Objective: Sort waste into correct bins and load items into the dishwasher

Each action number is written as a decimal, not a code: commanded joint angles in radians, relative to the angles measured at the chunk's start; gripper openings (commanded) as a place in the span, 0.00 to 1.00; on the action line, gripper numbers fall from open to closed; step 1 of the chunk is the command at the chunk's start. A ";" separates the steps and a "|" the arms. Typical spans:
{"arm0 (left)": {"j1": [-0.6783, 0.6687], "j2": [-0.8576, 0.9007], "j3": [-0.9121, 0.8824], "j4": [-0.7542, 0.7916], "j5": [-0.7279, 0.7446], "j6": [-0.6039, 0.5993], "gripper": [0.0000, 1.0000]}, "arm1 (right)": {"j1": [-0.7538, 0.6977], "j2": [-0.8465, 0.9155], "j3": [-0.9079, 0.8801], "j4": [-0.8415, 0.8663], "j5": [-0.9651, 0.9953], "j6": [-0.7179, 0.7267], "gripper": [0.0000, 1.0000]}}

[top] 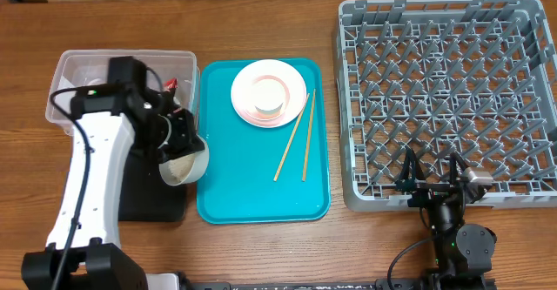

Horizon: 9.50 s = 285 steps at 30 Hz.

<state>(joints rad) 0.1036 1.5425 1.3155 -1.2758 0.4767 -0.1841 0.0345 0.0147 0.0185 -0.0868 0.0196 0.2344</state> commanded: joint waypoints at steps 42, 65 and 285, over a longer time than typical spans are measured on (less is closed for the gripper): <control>0.686 -0.021 -0.186 -0.024 0.677 0.462 0.04 | 0.005 -0.010 -0.010 0.007 0.011 -0.006 1.00; 0.762 -0.020 -0.252 0.047 0.824 0.503 0.04 | 0.005 -0.010 -0.010 0.007 0.011 -0.006 1.00; -0.449 0.339 0.284 0.279 -0.173 -0.393 0.56 | 0.005 -0.008 -0.003 0.019 -0.312 0.154 1.00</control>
<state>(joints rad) -0.3508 1.8706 1.5829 -1.0126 0.2958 -0.5468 0.0345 0.0147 0.0185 -0.0727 -0.1719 0.3553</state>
